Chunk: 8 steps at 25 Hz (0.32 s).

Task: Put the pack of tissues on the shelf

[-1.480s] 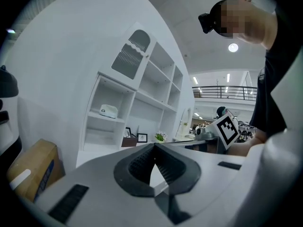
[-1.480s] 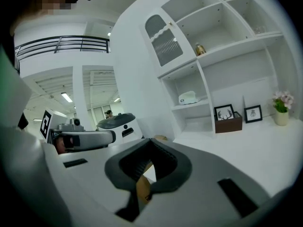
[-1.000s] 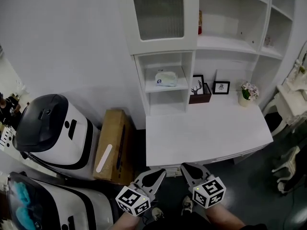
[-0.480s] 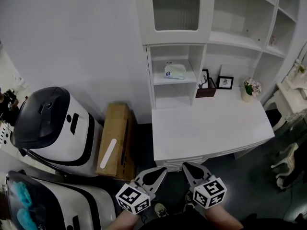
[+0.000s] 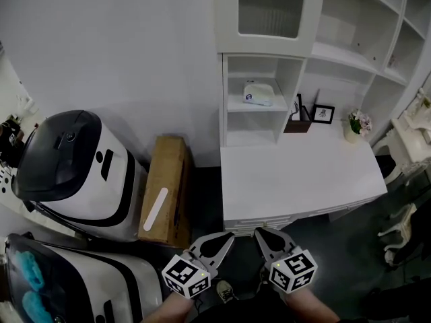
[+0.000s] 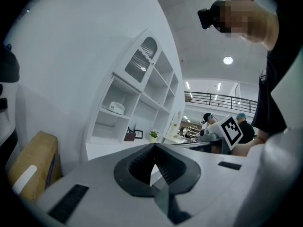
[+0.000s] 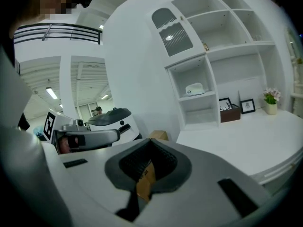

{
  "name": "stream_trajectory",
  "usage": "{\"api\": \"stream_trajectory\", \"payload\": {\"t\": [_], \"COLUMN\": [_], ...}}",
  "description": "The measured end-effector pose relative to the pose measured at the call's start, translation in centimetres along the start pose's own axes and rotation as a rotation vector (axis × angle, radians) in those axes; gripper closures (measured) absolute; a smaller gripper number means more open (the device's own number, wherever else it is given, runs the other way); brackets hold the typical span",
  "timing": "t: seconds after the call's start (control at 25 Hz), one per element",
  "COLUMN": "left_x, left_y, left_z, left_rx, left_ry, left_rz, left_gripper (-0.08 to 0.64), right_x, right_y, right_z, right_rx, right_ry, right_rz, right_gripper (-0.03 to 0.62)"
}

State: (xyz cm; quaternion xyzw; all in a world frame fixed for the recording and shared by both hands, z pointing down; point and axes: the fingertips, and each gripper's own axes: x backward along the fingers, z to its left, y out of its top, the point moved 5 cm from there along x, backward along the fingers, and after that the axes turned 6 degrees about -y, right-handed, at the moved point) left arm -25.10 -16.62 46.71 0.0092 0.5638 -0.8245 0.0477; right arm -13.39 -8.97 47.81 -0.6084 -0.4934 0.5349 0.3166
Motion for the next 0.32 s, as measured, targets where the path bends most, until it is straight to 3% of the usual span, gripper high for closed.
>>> {"api": "stream_trajectory", "payload": {"t": [0.32], "left_x": [1.5], "left_y": [0.1], "left_z": [1.5], "left_rx": [0.01], "left_ry": [0.017], "left_rz": [-0.007], "left_gripper": [0.555], "right_x": [-1.5], "right_y": [0.1], "right_z": [1.5], "right_rx": [0.006], "right_ry": [0.016], "right_rz": [0.008], "right_gripper": [0.588]}}
